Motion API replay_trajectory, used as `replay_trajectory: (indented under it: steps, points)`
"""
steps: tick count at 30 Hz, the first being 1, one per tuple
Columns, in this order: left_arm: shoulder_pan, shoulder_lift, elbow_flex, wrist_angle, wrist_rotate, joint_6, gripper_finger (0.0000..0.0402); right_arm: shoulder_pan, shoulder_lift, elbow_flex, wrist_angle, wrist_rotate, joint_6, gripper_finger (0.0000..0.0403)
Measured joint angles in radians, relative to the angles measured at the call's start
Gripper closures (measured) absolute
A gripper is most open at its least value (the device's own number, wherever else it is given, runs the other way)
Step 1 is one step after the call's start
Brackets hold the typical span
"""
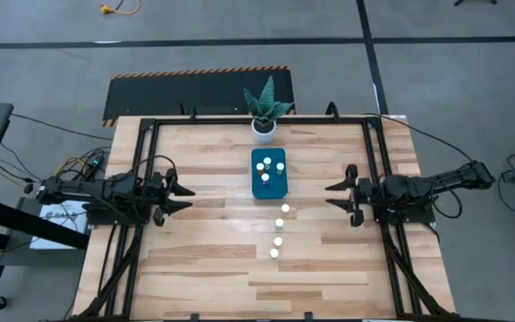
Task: Pick and place pill bottles into a basket
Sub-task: Put the yellow pill bottle into the blue bin
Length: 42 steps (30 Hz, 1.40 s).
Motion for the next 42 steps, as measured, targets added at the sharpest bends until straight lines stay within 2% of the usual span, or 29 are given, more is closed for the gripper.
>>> replay_trajectory:
  steps: [8,10,12,18,22,27,31,33,37,39,42]
  points:
    - [0.000,0.000,0.000,0.000,0.000,0.000,0.0232,0.000,0.000,0.000,0.126,0.003,0.621,0.0237]
    - [0.000,0.000,0.000,-0.001,0.000,0.000,0.0232,0.000,0.000,0.000,0.146,0.031,0.730,0.0236]
    - [0.000,0.000,0.000,0.000,0.000,0.000,0.0232,0.000,0.000,0.000,0.173,0.078,0.764,0.0235]
    - [0.000,0.000,0.000,-0.001,-0.001,0.000,0.0232,0.000,0.001,0.013,0.255,0.155,0.700,0.0235]
    - [0.000,0.000,0.000,-0.001,-0.001,0.000,0.0232,0.000,0.000,0.035,0.271,0.277,0.664,0.0237]
    - [0.000,0.000,0.000,0.000,-0.001,0.000,0.0232,0.000,0.000,0.035,0.315,0.361,0.680,0.0236]
    - [0.000,0.000,0.000,-0.001,-0.001,0.000,0.0232,0.000,0.000,0.072,0.346,0.335,0.612,0.0239]
    - [0.000,0.000,0.000,0.000,-0.001,0.000,0.0232,0.000,0.003,0.117,0.335,0.304,0.520,0.0241]
    - [0.000,0.000,0.000,0.000,-0.001,0.000,0.0232,0.000,0.074,0.219,0.311,0.120,0.215,0.0243]
    - [0.000,0.000,0.000,-0.001,-0.001,0.000,0.0232,0.000,0.135,0.290,0.246,0.089,0.164,0.0243]
    - [0.000,0.000,0.000,-0.001,-0.001,0.000,0.0232,0.000,0.250,0.423,0.051,0.083,0.153,0.0242]
